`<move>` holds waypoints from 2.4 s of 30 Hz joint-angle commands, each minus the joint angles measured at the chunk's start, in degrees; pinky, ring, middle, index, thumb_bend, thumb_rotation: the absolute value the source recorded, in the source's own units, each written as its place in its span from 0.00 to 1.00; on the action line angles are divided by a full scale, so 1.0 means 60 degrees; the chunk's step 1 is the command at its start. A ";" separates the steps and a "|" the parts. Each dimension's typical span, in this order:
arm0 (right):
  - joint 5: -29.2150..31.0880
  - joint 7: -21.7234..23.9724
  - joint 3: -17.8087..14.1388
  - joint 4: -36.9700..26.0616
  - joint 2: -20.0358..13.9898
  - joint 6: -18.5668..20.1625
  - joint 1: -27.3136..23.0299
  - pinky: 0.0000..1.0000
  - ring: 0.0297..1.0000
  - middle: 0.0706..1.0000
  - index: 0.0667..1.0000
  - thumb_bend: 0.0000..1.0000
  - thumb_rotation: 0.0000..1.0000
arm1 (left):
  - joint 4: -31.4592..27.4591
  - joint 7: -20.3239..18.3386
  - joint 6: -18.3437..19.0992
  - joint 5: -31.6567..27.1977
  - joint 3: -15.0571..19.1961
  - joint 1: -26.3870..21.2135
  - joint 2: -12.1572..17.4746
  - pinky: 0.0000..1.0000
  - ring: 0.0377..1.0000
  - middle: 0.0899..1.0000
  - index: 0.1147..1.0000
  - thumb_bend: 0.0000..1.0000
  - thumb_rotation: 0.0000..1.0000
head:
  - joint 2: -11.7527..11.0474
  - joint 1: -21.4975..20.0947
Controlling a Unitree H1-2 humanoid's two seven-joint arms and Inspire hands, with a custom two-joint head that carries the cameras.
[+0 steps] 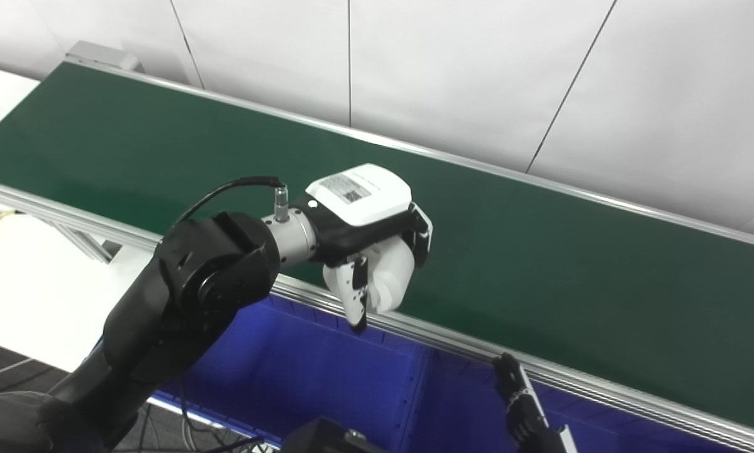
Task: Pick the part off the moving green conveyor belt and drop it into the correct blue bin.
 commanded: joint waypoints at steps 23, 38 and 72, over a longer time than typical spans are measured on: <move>0.0905 0.0456 -0.0253 -0.0256 -0.0484 -0.0342 -0.0059 0.96 0.96 0.95 0.96 0.97 0.91 | 0.1463 0.7519 -0.3365 0.1604 0.0971 0.5927 -0.1553 0.41 0.40 0.45 0.44 0.50 0.00 | -0.0274 0.1368; 0.1038 0.0614 -0.0329 -0.0240 -0.0562 -0.0290 -0.0108 0.96 0.97 0.95 0.97 0.97 0.90 | 0.3326 1.1724 -0.4092 0.2278 0.1014 0.6945 -0.2375 0.40 0.41 0.46 0.43 0.50 0.00 | -0.0236 0.1362; 0.0816 0.0504 -0.0299 -0.0646 -0.0378 -0.0054 -0.0030 0.97 0.95 0.94 0.96 0.98 0.89 | 0.5069 1.1356 -0.3771 0.1346 0.0379 0.6105 -0.1763 0.41 0.42 0.46 0.42 0.50 0.00 | 0.0042 0.0900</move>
